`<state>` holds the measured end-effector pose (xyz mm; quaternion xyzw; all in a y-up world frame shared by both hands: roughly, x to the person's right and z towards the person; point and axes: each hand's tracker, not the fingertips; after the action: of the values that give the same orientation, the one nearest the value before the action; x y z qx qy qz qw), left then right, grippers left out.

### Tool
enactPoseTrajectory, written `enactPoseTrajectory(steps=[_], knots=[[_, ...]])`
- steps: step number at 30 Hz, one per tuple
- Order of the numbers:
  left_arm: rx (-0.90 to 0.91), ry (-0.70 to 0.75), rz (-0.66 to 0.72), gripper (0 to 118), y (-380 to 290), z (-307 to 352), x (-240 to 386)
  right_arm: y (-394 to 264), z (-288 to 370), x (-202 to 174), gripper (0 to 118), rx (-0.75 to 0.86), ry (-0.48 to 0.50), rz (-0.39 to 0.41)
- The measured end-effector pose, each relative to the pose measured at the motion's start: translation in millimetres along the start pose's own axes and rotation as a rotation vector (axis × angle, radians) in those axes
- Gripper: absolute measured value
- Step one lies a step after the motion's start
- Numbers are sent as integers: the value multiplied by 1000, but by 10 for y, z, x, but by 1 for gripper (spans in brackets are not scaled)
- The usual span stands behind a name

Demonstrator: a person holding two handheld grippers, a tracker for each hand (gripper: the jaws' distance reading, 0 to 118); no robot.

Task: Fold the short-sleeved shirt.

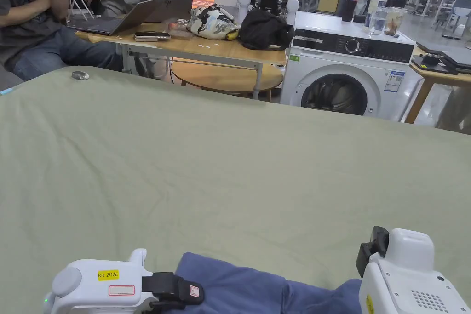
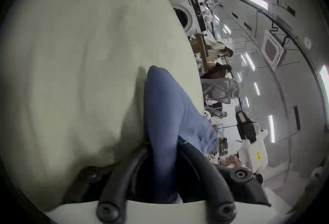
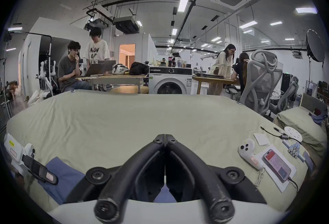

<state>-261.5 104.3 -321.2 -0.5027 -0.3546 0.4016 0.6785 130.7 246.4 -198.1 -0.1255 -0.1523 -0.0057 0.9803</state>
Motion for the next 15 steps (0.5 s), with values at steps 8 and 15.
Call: enactPoseTrajectory(steps=[8, 15], knots=[[139, 37, -148, 6, 73, 809, 462, 42, -79, -73, 0, -8, 7, -6], [235, 283, -269, 6, 43, 1485, 1016, 65, -108, -271, 0, -4, 53, 1]])
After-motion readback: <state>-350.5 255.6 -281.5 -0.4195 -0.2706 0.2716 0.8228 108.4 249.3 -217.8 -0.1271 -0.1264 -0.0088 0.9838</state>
